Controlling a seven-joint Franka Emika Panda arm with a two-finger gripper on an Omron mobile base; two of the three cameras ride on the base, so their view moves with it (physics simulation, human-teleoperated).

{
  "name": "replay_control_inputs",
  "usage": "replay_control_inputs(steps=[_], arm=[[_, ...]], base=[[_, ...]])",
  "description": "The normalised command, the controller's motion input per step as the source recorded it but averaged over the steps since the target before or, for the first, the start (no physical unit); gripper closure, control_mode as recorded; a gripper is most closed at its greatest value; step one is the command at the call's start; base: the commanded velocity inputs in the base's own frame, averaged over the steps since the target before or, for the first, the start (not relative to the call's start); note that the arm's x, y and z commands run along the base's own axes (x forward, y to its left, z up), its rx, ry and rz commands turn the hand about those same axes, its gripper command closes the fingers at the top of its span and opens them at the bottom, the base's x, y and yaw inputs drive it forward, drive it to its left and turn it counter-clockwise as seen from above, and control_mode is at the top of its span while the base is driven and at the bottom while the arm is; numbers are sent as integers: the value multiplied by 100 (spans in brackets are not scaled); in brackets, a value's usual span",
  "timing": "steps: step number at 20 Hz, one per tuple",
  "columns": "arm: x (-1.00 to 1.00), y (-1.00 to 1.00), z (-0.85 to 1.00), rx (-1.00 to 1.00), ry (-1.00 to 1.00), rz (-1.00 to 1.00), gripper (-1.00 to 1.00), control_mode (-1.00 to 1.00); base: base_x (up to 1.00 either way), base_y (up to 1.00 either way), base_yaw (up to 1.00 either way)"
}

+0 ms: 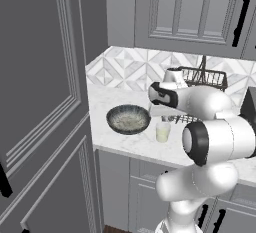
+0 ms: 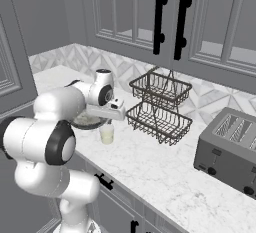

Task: Grab a lemon wedge from the fridge and one ice cube from the ice bowl, and put them in the glass of lemonade.

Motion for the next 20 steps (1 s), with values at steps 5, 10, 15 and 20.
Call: replay_control_inputs(steps=[5,10,15,20], arm=[[0,7,-23,0,-1,-4,100,-100],[0,0,0,0,-1,-1,100,-100],[0,0,0,0,0,0,-100,-100],[0,0,0,0,0,0,-100,-100]], base=[[0,0,0],[0,0,0],[0,0,0],[0,0,0]])
